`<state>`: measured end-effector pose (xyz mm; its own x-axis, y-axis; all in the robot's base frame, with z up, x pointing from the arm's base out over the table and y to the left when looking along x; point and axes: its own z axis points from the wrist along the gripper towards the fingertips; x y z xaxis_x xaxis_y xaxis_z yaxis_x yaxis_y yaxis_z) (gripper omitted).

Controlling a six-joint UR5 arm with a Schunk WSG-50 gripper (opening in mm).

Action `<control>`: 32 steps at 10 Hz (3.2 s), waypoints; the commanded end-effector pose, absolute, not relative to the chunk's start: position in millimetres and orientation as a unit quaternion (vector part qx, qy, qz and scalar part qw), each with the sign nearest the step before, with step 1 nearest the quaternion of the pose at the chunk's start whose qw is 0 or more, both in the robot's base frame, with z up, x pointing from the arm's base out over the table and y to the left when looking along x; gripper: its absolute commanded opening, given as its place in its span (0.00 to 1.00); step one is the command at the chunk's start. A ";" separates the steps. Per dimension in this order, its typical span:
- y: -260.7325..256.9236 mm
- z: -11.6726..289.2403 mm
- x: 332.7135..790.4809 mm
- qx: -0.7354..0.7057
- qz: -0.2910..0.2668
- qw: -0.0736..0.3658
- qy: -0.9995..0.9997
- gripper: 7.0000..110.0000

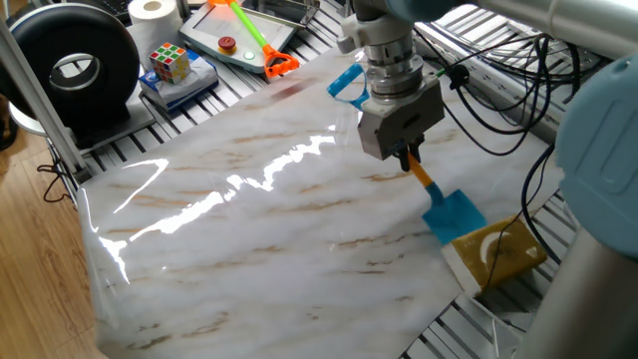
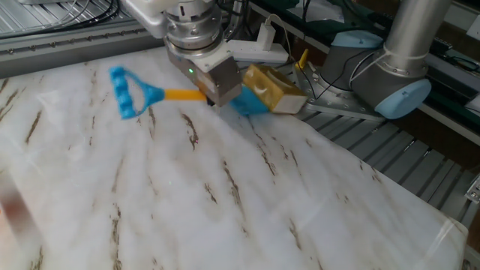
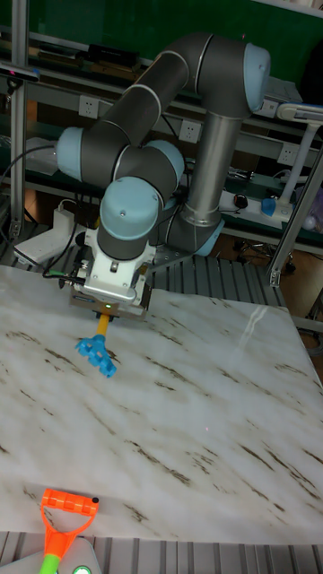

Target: Use a shovel to scoop up an object

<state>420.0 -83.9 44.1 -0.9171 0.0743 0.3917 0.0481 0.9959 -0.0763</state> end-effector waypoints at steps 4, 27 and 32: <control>-94.3 29.7 443.7 0.002 0.031 0.161 -0.987 0.00; 3.1 -30.2 571.5 0.053 -0.024 -0.040 -0.997 0.15; 1.0 40.9 521.6 0.042 -0.018 -0.055 -0.997 0.00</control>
